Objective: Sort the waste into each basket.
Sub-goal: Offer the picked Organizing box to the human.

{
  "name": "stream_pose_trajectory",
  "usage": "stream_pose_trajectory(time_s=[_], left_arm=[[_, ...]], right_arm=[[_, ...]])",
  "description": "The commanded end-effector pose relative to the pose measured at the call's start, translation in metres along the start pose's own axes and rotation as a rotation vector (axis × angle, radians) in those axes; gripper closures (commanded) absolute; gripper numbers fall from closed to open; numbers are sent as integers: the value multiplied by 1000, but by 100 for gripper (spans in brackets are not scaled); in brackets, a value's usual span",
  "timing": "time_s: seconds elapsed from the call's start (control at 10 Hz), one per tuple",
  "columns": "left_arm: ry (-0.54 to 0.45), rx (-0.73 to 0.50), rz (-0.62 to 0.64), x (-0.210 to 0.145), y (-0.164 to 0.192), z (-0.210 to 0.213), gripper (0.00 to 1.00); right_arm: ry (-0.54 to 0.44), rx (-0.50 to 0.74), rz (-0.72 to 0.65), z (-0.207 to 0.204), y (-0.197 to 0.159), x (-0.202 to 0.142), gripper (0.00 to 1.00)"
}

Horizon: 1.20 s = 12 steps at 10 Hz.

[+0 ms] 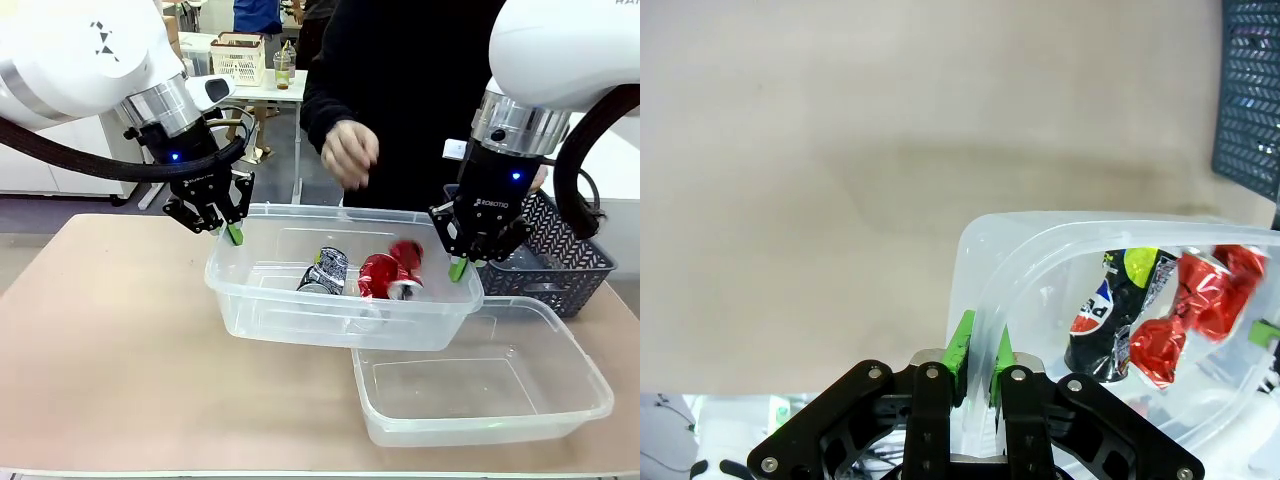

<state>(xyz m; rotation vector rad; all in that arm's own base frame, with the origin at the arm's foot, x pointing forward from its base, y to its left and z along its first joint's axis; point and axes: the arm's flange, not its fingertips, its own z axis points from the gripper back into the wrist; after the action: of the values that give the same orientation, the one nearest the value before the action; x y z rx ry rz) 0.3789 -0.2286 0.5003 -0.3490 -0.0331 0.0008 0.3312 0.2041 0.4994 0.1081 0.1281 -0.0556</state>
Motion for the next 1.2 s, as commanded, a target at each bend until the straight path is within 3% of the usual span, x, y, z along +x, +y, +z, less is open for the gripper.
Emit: stream_pose_trajectory(time_s=[0.0, 1.1], left_arm=[[-5, -20, 6, 2, -4, 8, 93], [-5, -20, 6, 2, -4, 8, 93]], right_arm=[[8, -13, -7, 3, 1, -1, 94], [8, -13, -7, 3, 1, -1, 94]])
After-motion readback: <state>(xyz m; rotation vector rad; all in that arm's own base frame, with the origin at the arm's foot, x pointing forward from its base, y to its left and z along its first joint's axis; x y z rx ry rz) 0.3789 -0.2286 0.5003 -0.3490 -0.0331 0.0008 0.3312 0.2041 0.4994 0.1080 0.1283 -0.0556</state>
